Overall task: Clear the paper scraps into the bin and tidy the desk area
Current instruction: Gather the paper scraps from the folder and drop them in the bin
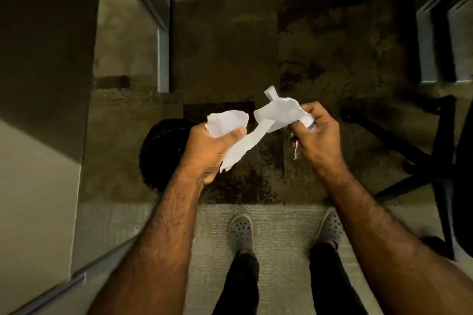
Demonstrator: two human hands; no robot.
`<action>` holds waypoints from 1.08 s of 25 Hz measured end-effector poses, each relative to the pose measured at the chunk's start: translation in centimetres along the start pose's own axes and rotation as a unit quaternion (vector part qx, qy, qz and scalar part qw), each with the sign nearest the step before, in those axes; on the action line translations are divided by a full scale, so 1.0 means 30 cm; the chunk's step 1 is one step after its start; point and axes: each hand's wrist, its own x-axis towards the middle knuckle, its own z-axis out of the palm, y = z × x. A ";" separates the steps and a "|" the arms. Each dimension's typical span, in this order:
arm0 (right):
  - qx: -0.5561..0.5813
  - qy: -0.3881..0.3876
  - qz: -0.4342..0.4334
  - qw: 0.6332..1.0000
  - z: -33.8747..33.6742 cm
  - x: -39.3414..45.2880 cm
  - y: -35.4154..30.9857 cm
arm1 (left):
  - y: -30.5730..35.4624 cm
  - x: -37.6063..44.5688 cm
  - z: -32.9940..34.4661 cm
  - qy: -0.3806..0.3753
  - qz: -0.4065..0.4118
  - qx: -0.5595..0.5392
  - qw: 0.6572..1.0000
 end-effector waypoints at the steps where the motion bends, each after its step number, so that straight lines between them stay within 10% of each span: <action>1: 0.005 -0.022 0.004 1.000 0.096 -0.008 0.025 | -0.041 0.016 -0.089 0.020 0.000 -0.018 1.000; 13: -0.152 -0.267 0.181 0.934 1.117 0.057 0.574 | -0.693 0.493 -0.684 0.283 -0.091 -0.003 0.955; 21: -0.057 -0.285 0.341 0.894 1.161 0.096 0.627 | -0.818 0.532 -0.698 0.255 -0.200 -0.053 0.944; 27: -0.110 -0.260 0.258 0.924 1.100 0.104 0.602 | -0.763 0.499 -0.638 0.241 -0.155 -0.044 0.957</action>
